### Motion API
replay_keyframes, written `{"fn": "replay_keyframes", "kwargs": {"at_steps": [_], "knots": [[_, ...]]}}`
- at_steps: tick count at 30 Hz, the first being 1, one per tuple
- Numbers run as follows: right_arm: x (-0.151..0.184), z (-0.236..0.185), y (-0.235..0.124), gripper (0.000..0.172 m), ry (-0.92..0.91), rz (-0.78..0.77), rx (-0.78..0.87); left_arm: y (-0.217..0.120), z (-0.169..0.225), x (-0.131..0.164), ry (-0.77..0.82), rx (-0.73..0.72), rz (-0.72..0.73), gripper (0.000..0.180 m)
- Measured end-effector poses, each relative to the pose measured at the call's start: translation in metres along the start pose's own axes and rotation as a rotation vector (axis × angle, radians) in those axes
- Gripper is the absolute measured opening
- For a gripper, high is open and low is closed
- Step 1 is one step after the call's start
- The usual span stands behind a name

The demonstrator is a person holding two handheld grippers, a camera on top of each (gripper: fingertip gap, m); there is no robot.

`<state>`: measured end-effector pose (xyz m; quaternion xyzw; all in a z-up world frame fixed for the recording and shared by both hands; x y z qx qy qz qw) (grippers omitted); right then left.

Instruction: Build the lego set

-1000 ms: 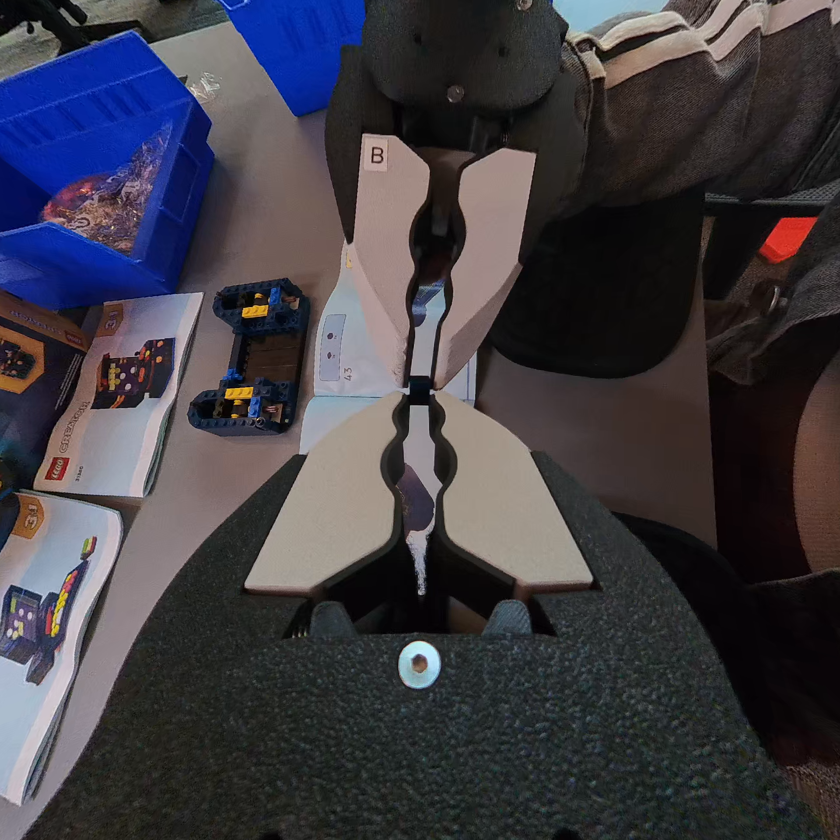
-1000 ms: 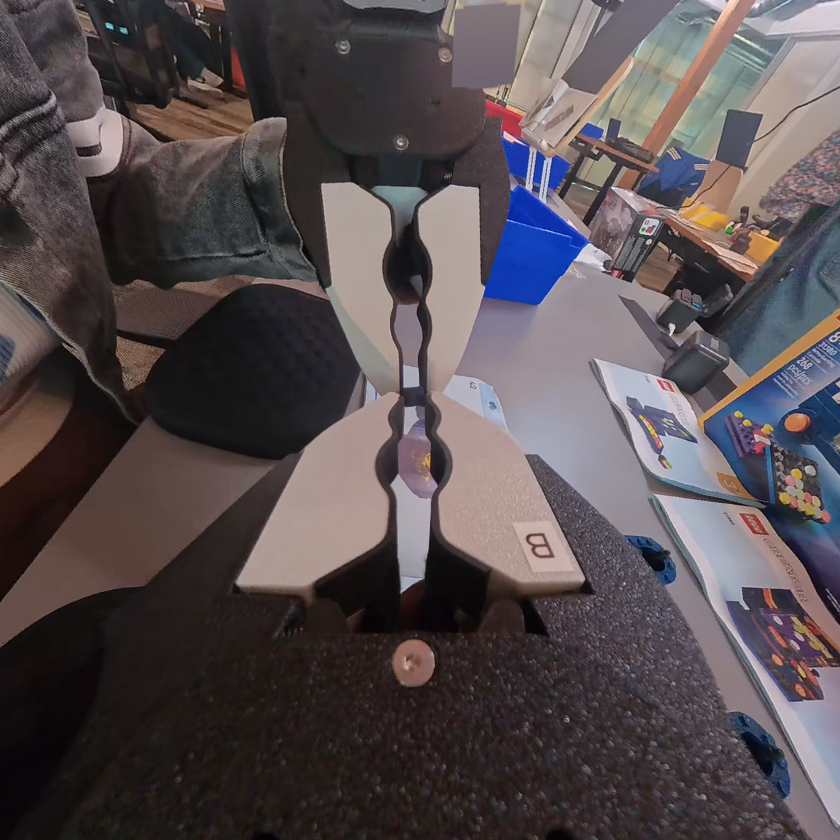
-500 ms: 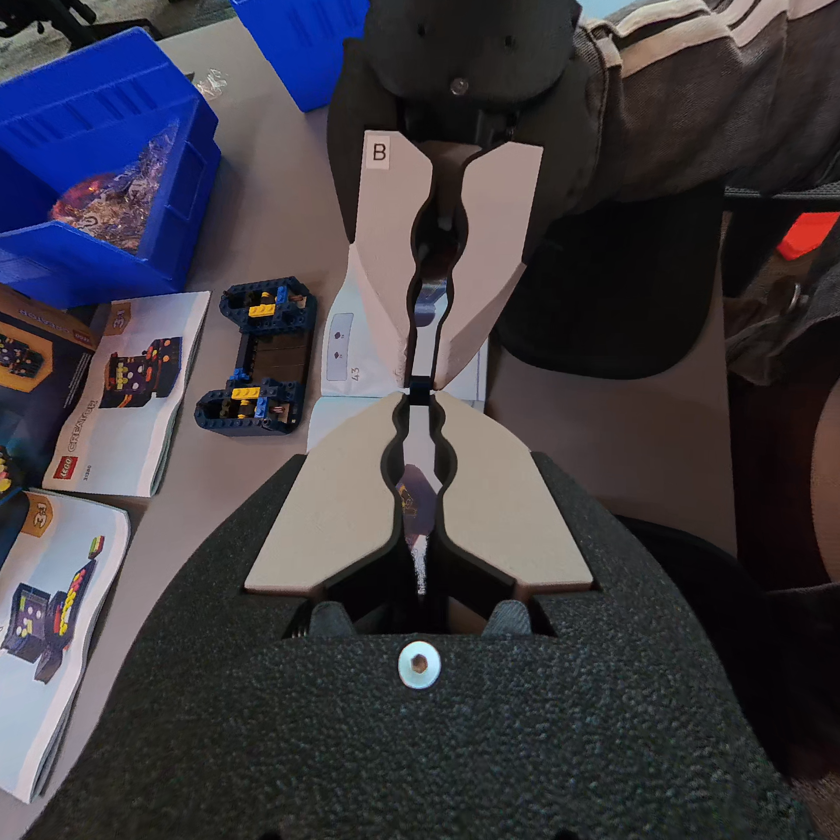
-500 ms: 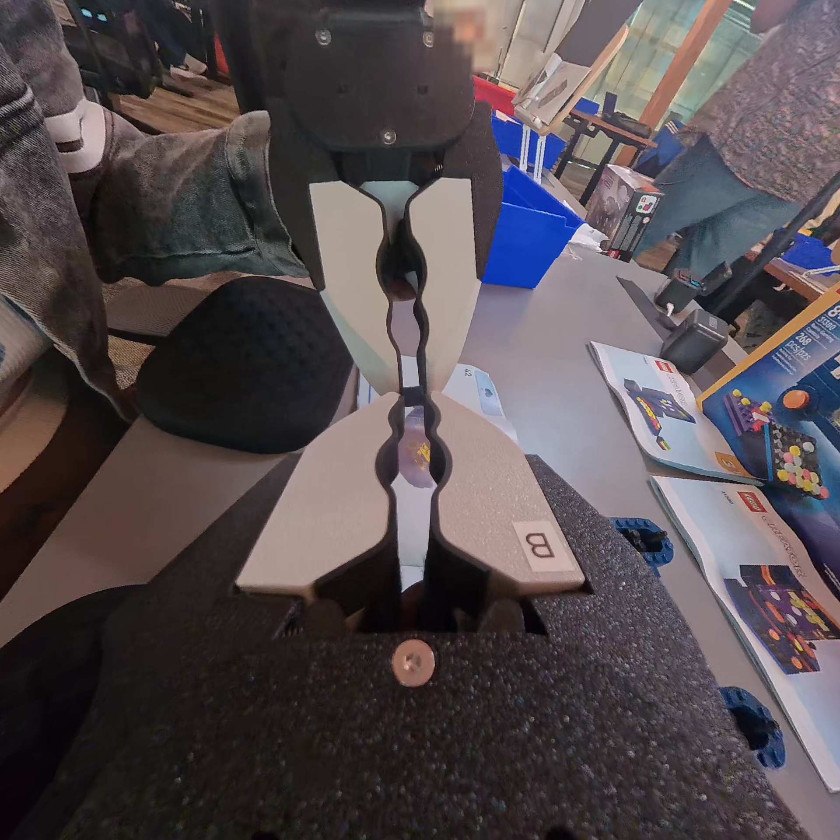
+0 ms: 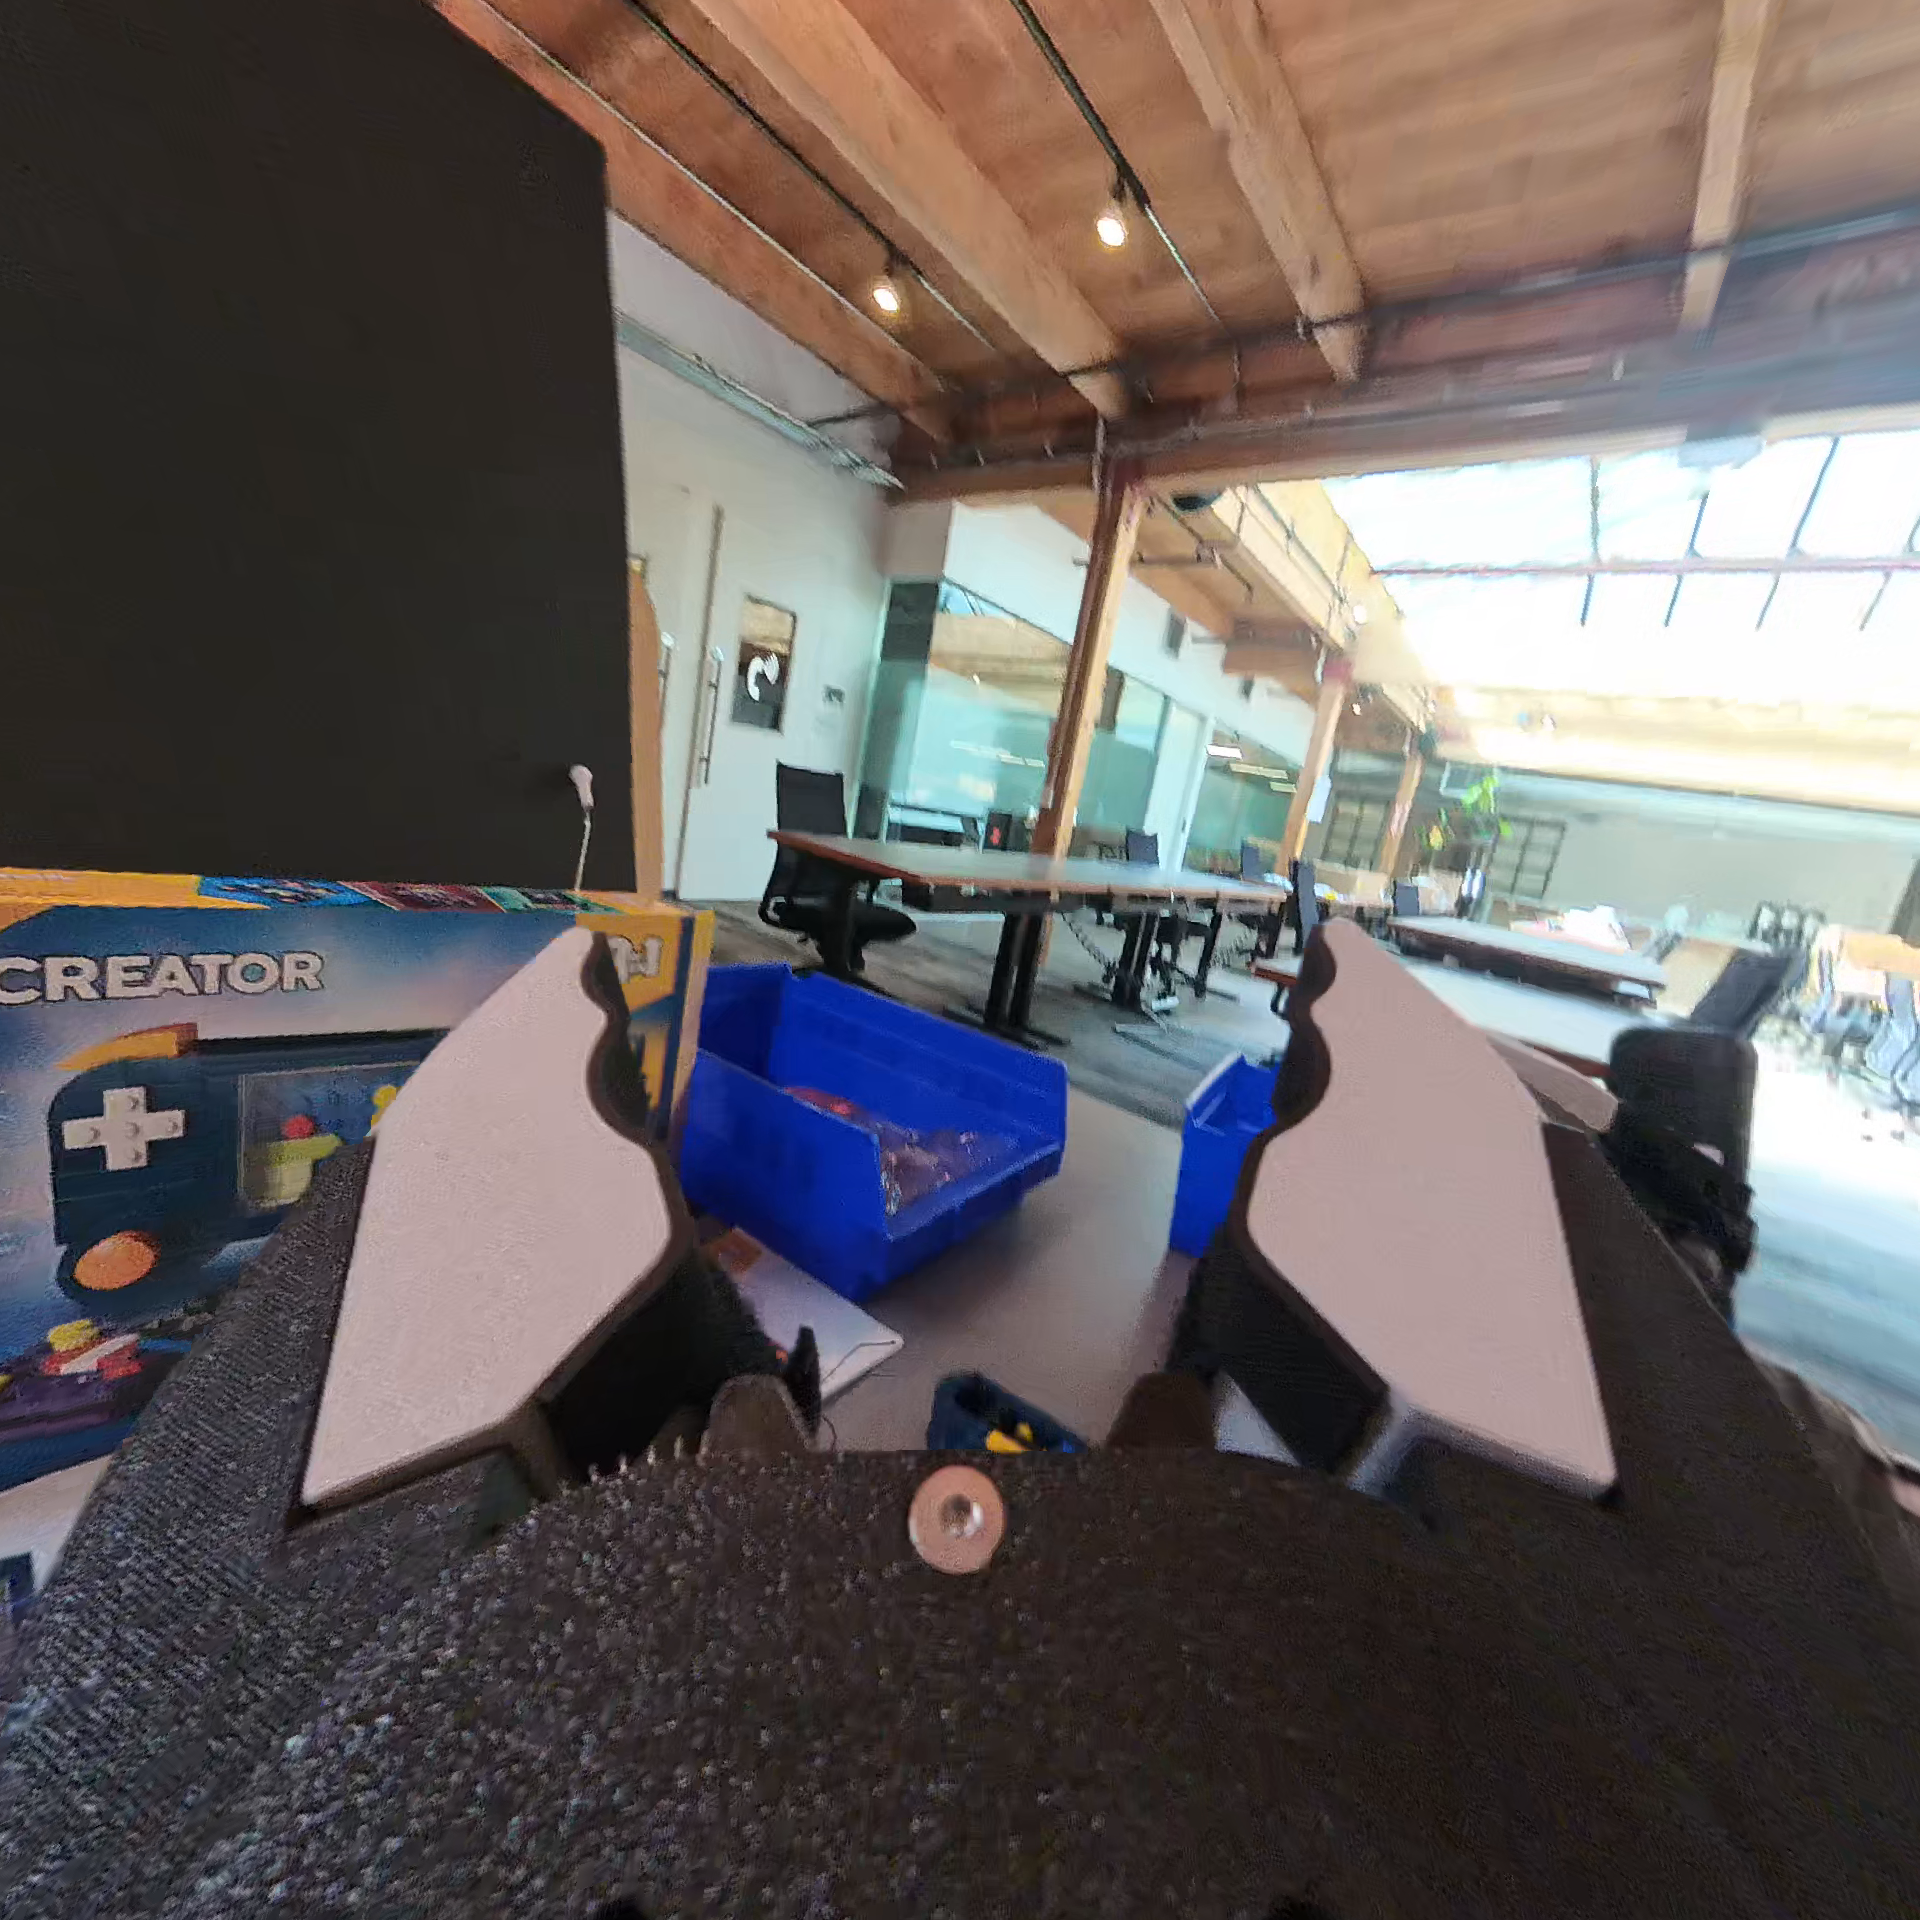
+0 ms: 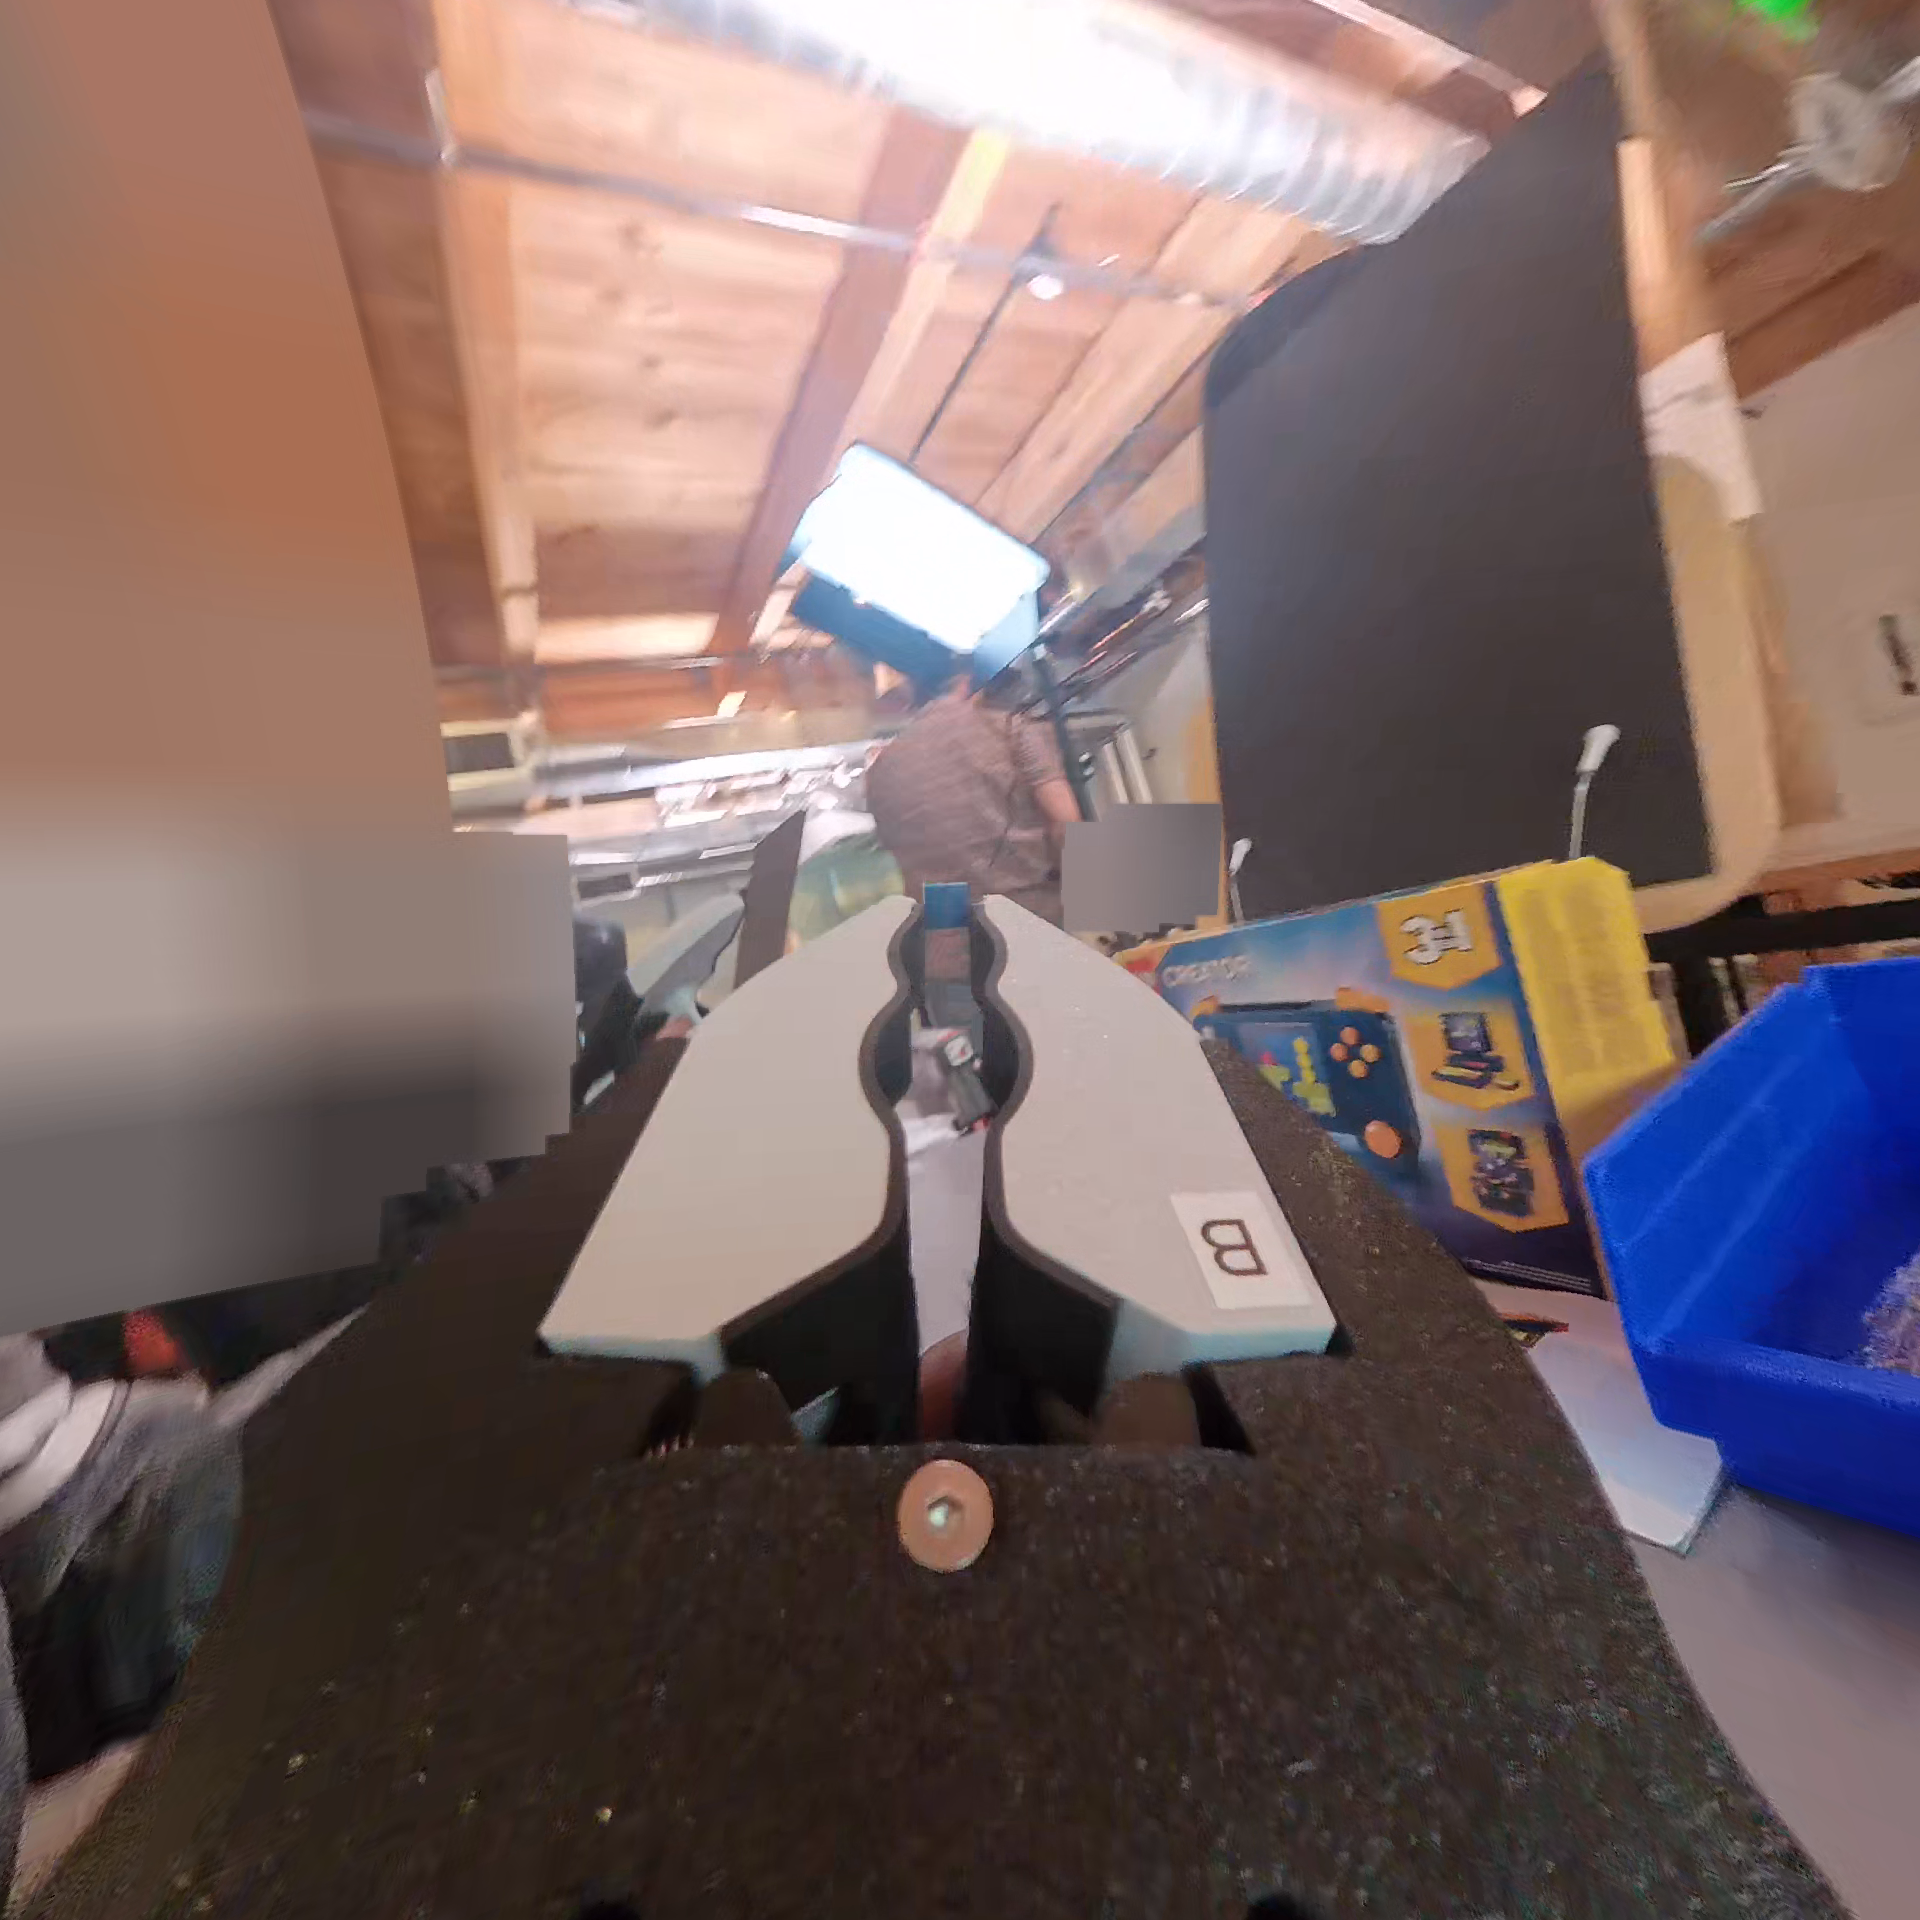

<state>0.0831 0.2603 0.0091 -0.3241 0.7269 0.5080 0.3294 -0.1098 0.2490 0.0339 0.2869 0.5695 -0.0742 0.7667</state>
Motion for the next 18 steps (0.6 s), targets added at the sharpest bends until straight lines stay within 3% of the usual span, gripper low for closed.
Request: {"fn": "replay_keyframes", "kwargs": {"at_steps": [4, 7, 10, 13, 18], "knots": [[-0.019, 0.01, 0.026, 0.007, -0.039, -0.022, 0.076, 0.018, -0.02, 0.005, 0.008, -0.067, 0.075, 0.111], [-0.011, 0.024, 0.043, 0.007, -0.125, -0.07, 0.086, 0.021, -0.031, 0.036, 0.022, -0.093, 0.05, 0.101], [0.019, 0.05, 0.034, 0.007, -0.164, -0.058, 0.137, 0.012, -0.035, 0.074, 0.057, -0.065, -0.046, 0.086], [0.05, 0.071, 0.021, 0.007, -0.239, -0.147, 0.177, 0.011, -0.035, 0.092, 0.113, -0.013, -0.094, 0.074], [0.049, 0.084, 0.015, 0.007, -0.277, -0.162, 0.247, 0.015, -0.031, 0.105, 0.075, 0.067, -0.166, 0.072]]}}
Point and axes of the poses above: each gripper's, where its closed fingertips meet, y out along the fingers, x out of its underside, z = x × y across the jaws, the point moved 1 cm from there along -y, back along the fingers, and after that the axes turned 1 degree about -z, right-handed, at the moved point
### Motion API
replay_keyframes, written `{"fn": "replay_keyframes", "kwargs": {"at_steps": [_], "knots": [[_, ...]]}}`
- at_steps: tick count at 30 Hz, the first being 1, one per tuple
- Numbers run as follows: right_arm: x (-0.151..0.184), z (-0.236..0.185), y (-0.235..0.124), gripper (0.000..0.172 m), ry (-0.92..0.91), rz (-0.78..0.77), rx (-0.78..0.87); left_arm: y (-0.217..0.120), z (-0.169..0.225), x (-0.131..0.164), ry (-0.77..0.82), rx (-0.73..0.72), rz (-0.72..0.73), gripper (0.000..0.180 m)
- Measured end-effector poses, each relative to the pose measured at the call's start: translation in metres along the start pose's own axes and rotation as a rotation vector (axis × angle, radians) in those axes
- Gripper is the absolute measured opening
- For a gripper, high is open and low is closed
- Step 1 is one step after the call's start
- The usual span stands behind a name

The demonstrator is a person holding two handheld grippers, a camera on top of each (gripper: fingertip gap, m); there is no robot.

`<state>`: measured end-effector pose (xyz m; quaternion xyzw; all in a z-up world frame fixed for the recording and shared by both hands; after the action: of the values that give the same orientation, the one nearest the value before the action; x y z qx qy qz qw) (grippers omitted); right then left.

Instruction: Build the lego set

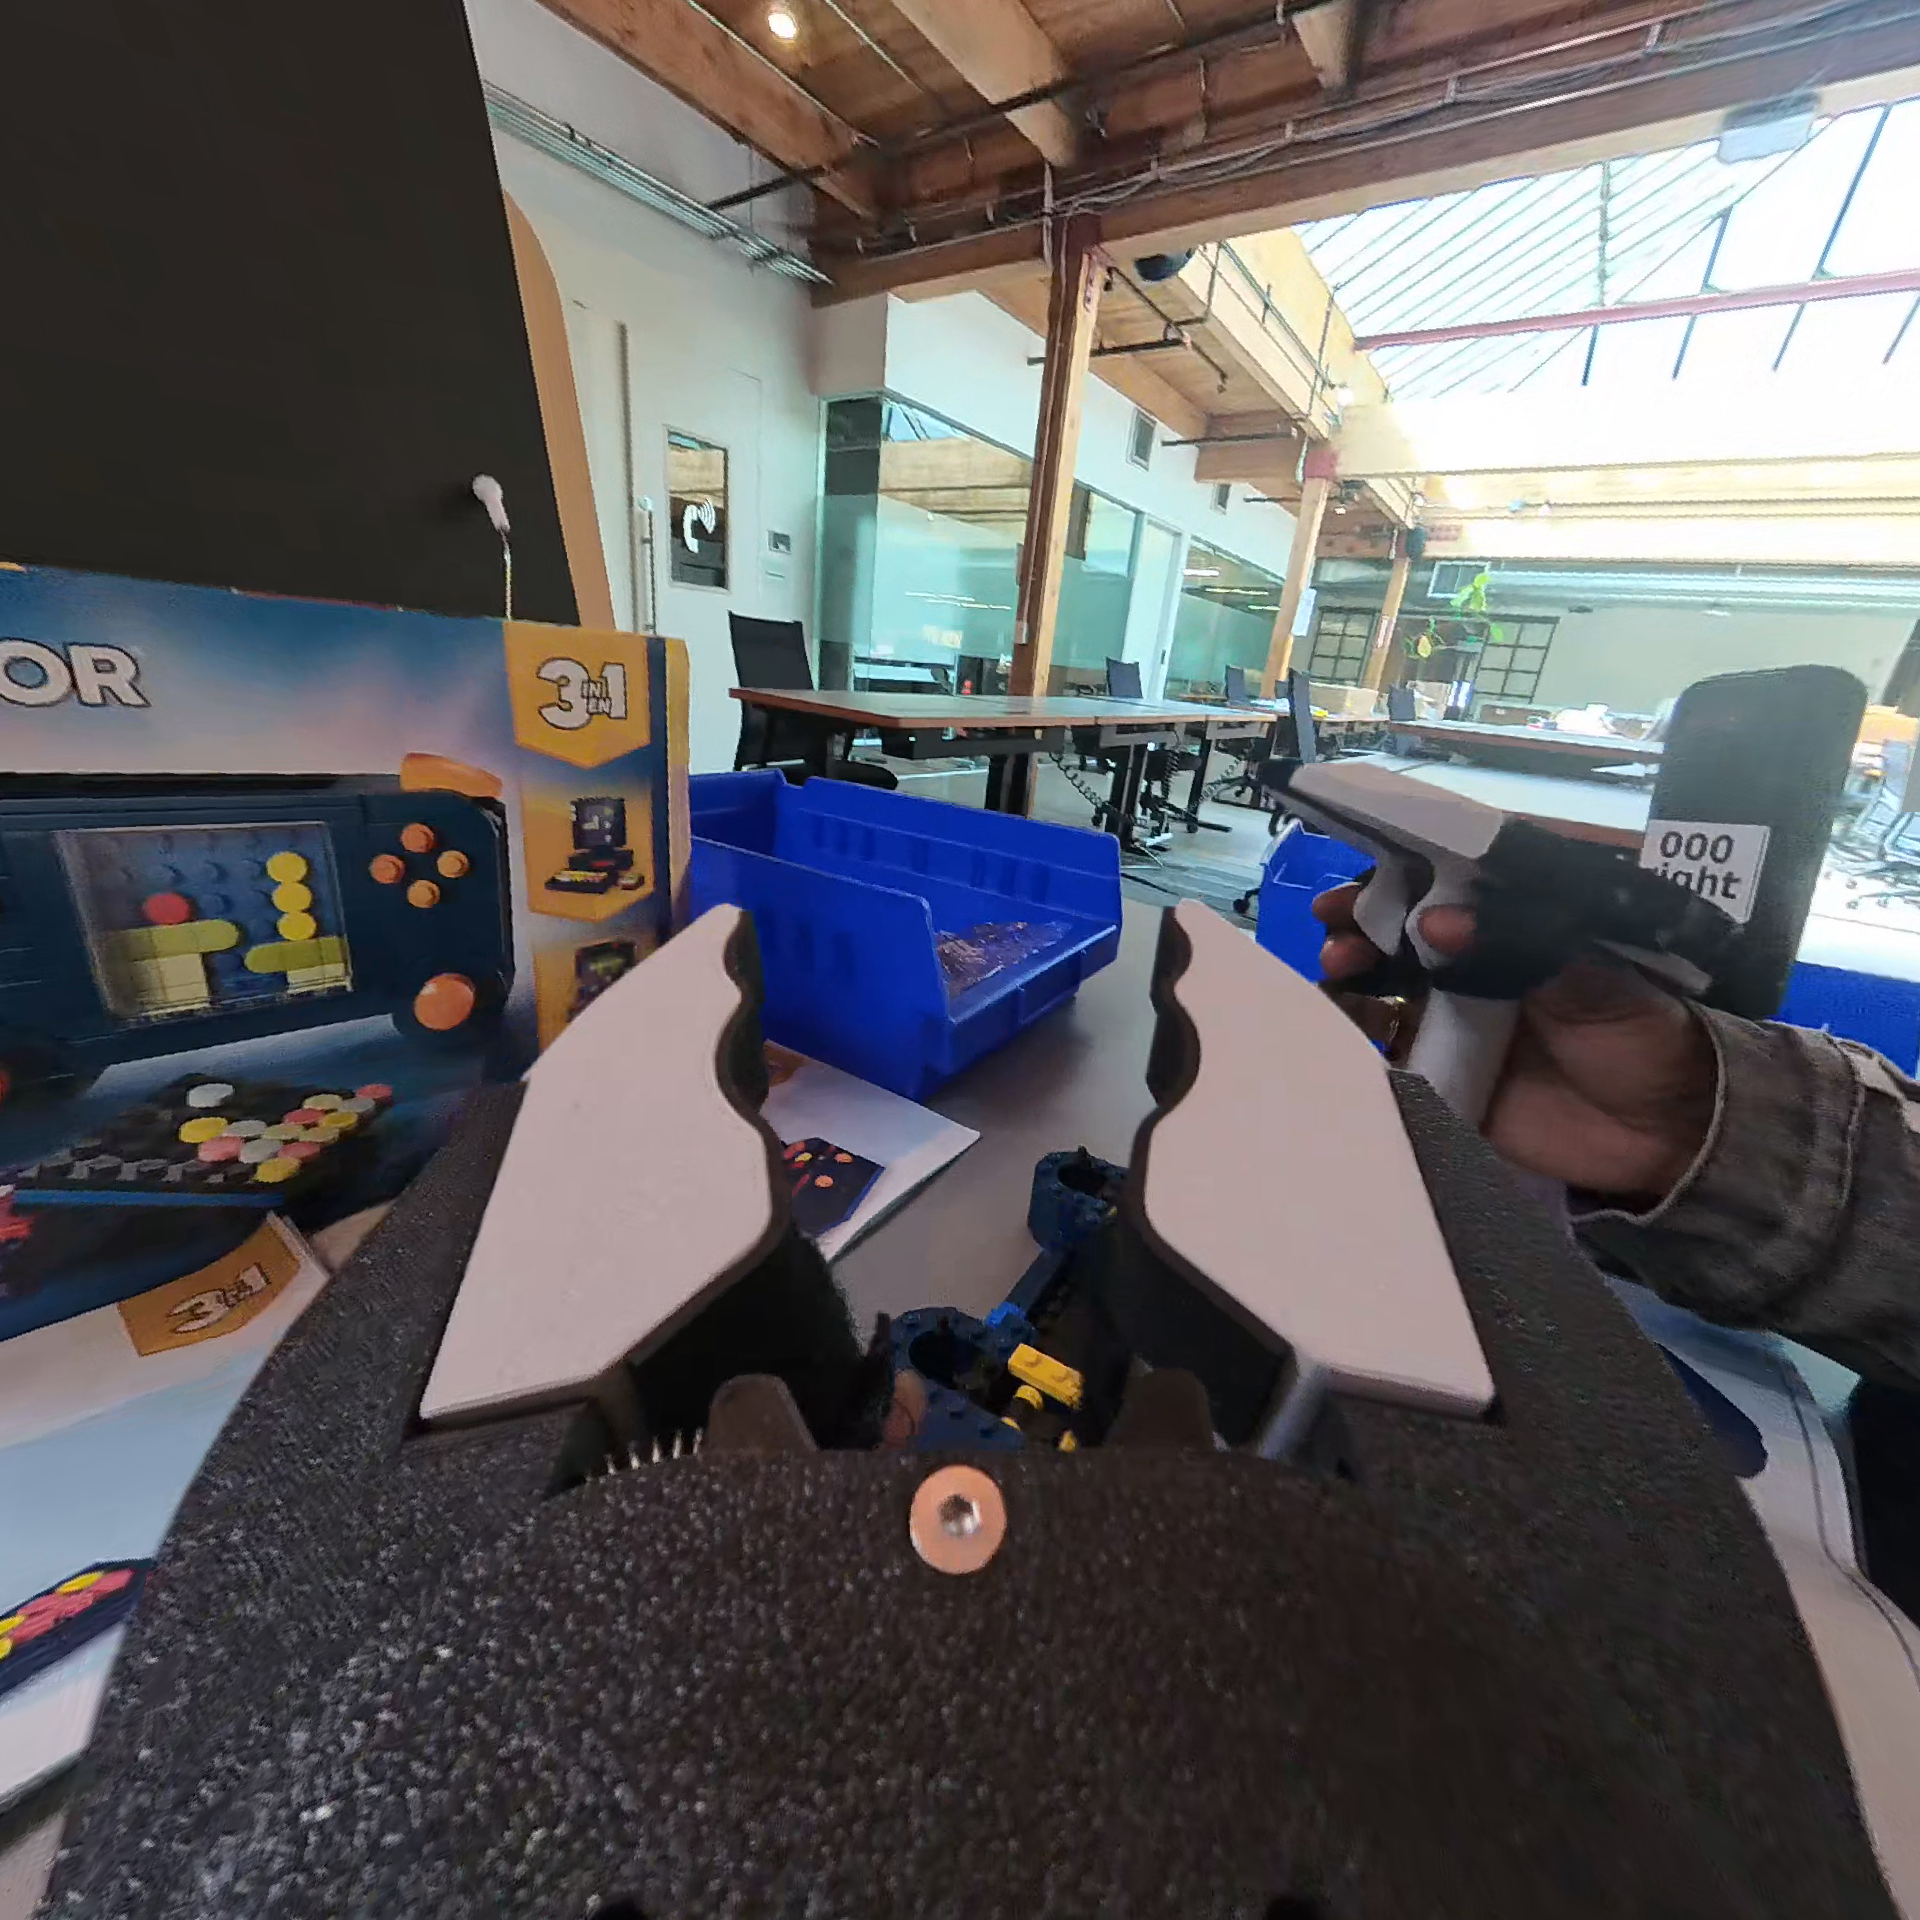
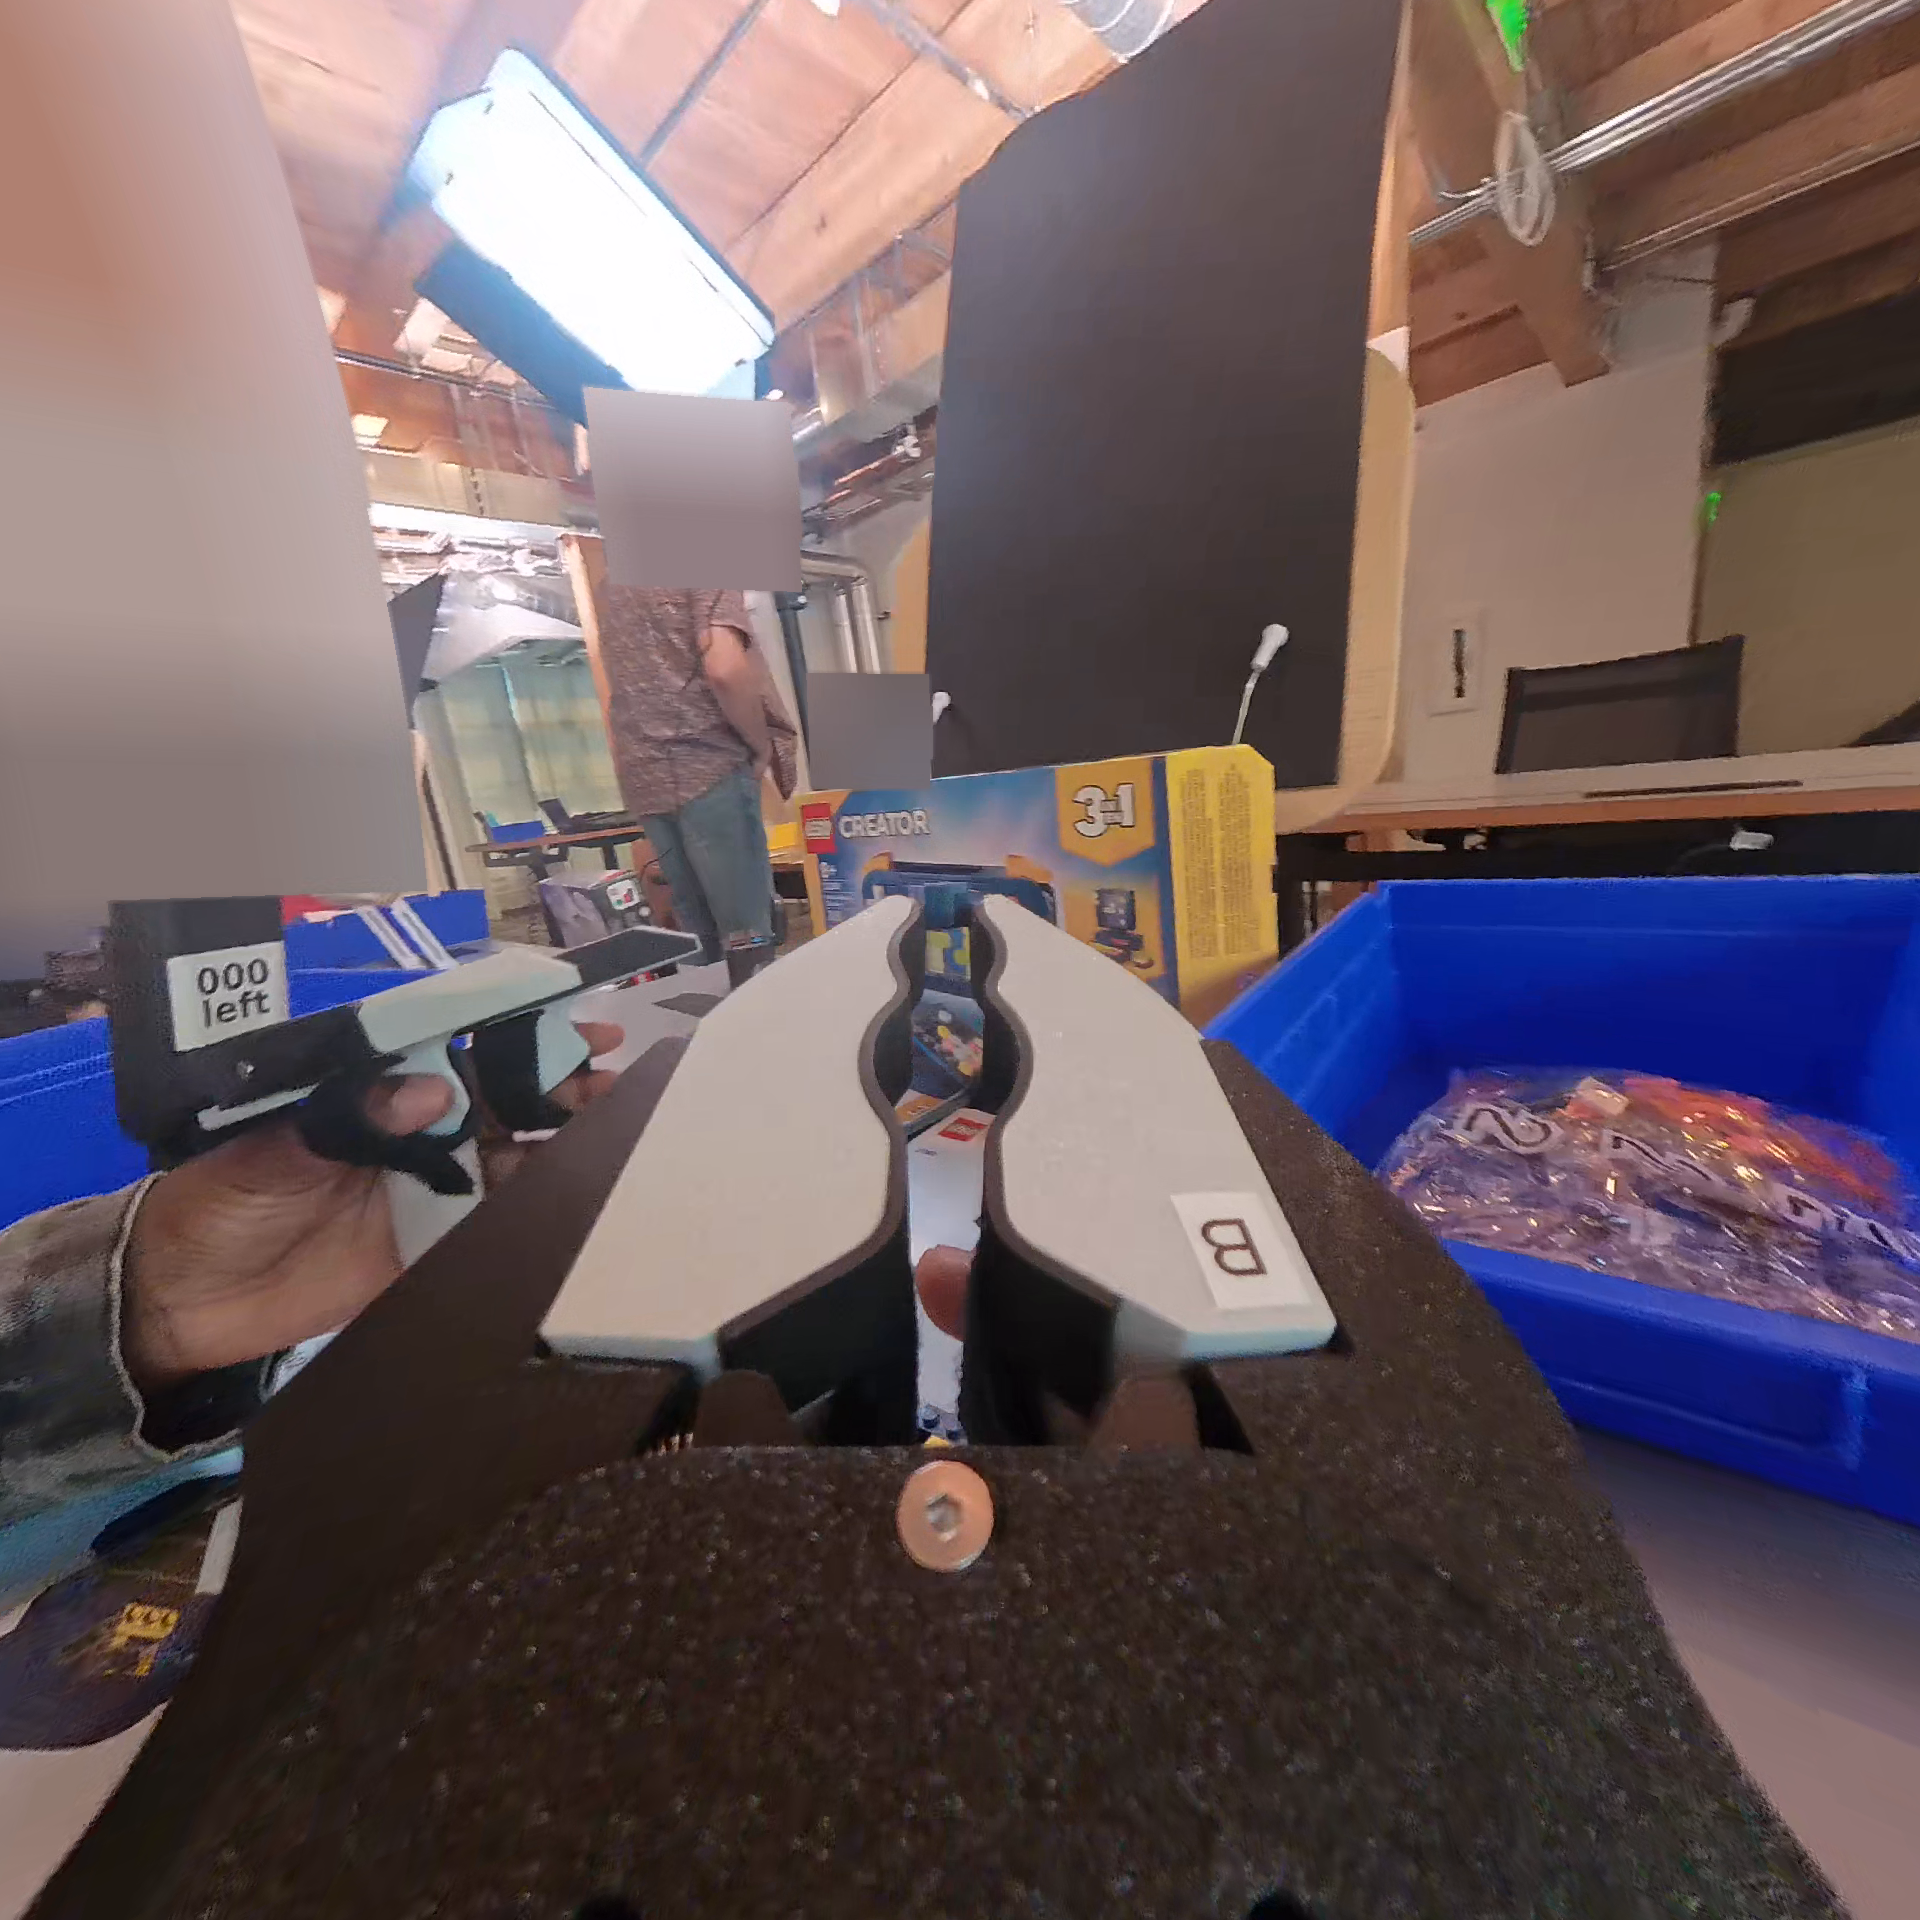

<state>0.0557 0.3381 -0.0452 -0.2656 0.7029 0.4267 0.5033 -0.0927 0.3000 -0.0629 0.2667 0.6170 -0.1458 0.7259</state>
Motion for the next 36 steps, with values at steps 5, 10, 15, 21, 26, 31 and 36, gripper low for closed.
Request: {"fn": "replay_keyframes", "kwargs": {"at_steps": [5, 10, 15, 21, 26, 31, 36], "knots": [[0.005, 0.008, -0.001, 0.007, 0.009, -0.022, 0.053, 0.002, 0.002, 0.016, -0.115, 0.057, -0.07, 0.051], [0.007, 0.014, -0.003, 0.007, 0.041, -0.025, 0.076, 0.001, 0.005, 0.032, -0.132, 0.111, -0.168, 0.019], [0.012, 0.016, -0.003, 0.007, 0.078, -0.047, 0.073, 0.003, 0.008, 0.052, -0.105, 0.127, -0.287, 0.013], [0.016, 0.013, -0.001, 0.007, 0.077, -0.074, 0.052, 0.0, 0.002, 0.046, -0.095, 0.089, -0.284, 0.003], [0.016, -0.002, 0.003, 0.007, 0.052, -0.088, -0.034, -0.001, 0.002, 0.042, -0.058, 0.09, -0.301, 0.002], [0.031, -0.022, 0.007, 0.007, -0.007, -0.211, -0.157, -0.001, 0.014, 0.051, -0.005, 0.174, -0.374, 0.002], [0.079, -0.055, -0.002, 0.007, -0.121, -0.585, -0.418, -0.019, 0.037, 0.072, -0.054, 0.406, -0.679, 0.023]]}}
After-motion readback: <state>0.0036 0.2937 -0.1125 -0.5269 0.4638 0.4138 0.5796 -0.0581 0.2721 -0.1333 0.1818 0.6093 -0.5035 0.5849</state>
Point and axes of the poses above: each gripper's, where its closed fingertips meet, y out along the fingers, x out of its underside, z = x × y across the jaws, the point moved 1 cm from there along -y, back along the fingers, and after that the axes turned 1 degree about -z, right-handed, at the moved point
